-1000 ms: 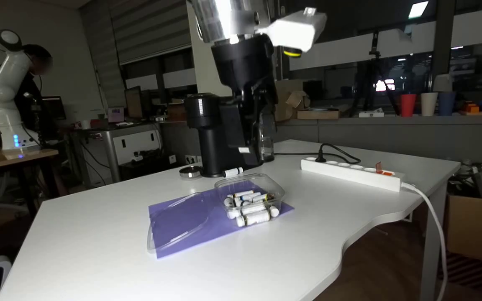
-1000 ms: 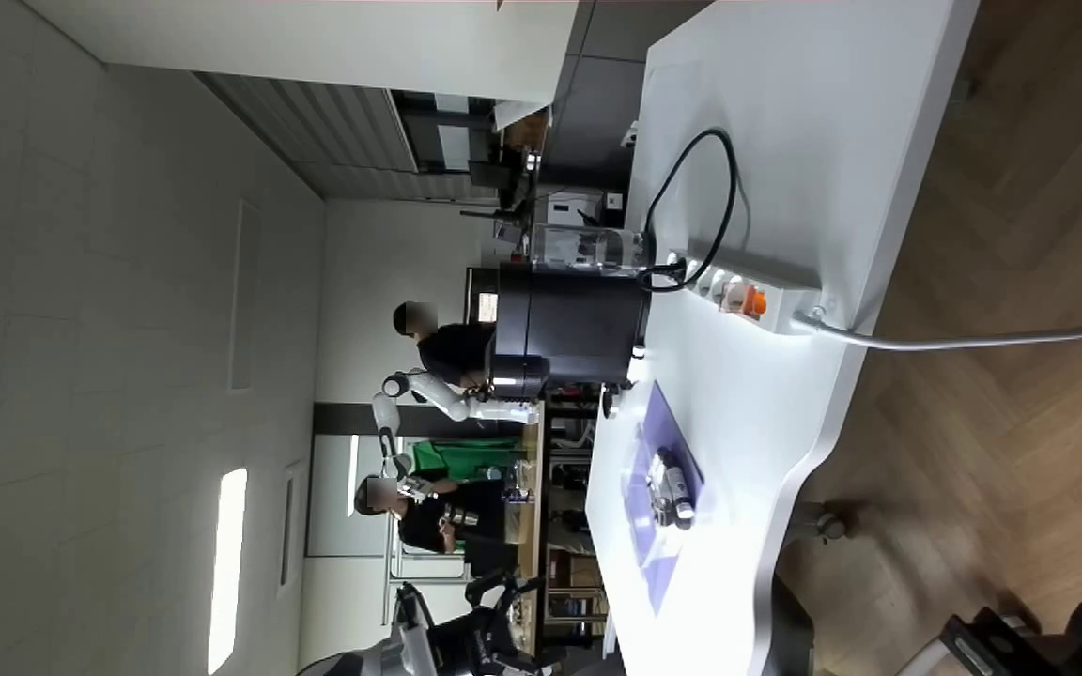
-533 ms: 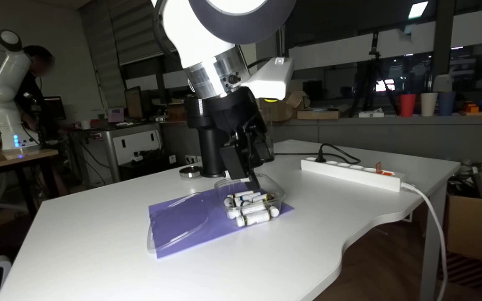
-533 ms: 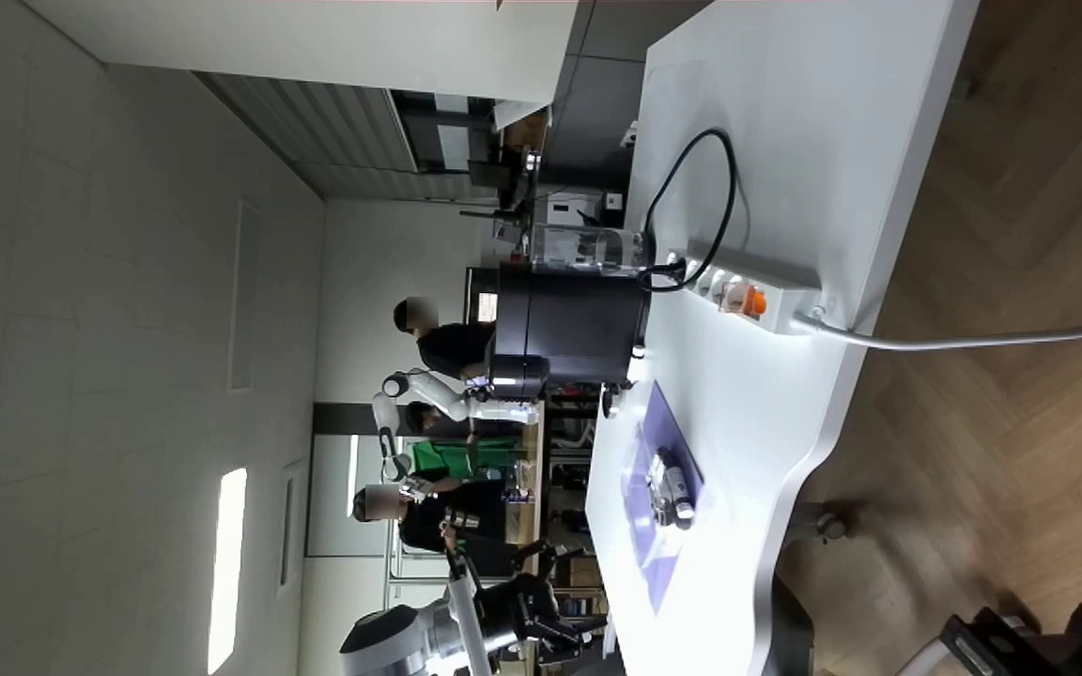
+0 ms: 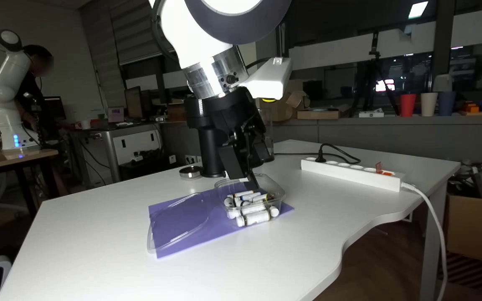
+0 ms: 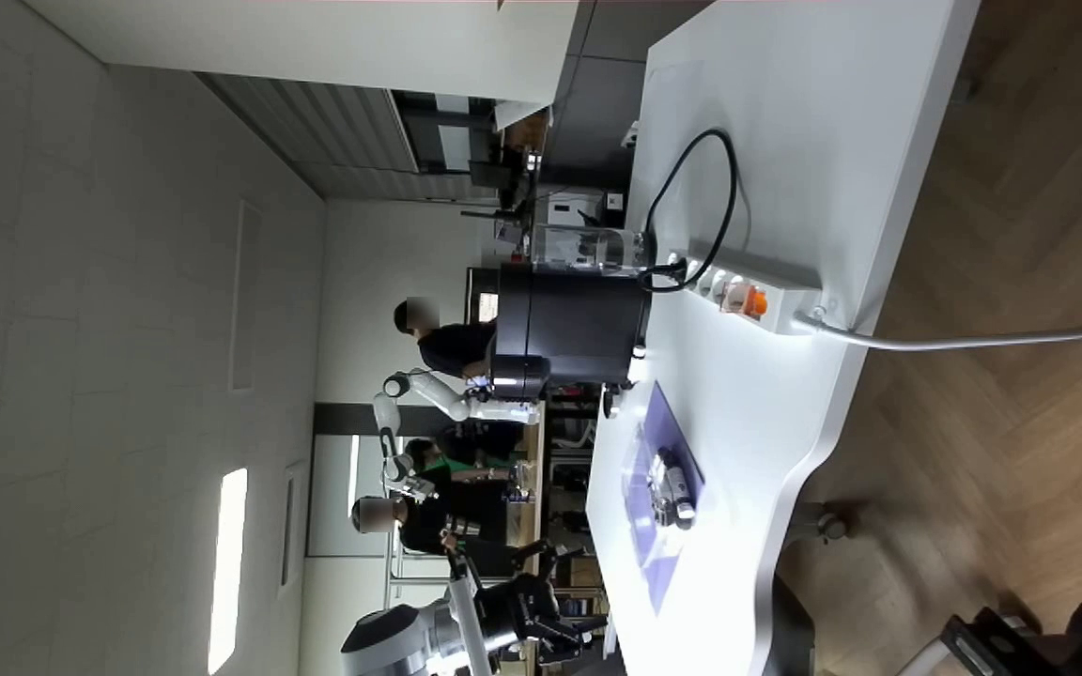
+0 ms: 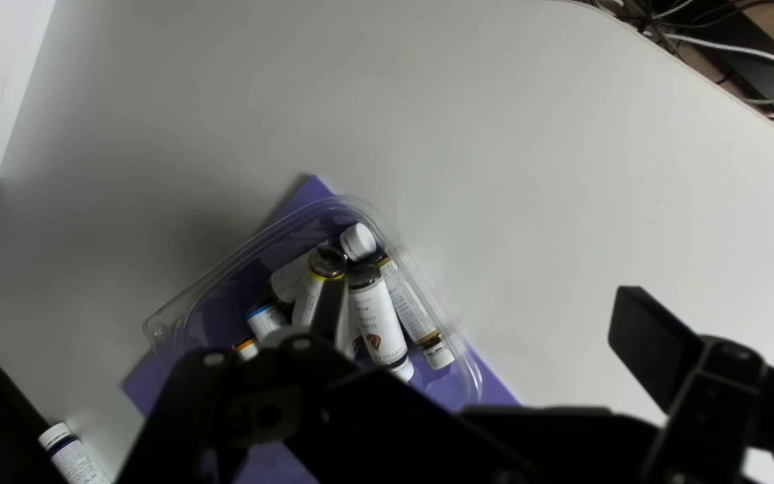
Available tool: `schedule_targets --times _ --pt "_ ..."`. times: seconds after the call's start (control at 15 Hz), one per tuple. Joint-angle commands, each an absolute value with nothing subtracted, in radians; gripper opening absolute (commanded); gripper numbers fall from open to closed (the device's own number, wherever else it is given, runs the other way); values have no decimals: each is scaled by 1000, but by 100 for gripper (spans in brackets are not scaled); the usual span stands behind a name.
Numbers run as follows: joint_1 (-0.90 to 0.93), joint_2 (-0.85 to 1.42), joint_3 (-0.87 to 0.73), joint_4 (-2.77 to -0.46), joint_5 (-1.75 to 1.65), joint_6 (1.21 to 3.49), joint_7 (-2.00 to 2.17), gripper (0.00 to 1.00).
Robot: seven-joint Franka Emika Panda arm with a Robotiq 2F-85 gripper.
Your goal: Close the clear container
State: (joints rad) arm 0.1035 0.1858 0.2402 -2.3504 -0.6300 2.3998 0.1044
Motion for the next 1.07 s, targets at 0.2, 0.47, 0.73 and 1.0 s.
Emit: schedule_targets --times 0.2,0.47,0.73,1.0 --pt "214 285 169 -2292 -821 2362 125 100" --pt "264 429 158 -2223 -956 2344 96 100" --pt "316 551 131 -2145 -1153 2325 113 100" --pt "340 610 140 -2098 -1344 2324 147 100"
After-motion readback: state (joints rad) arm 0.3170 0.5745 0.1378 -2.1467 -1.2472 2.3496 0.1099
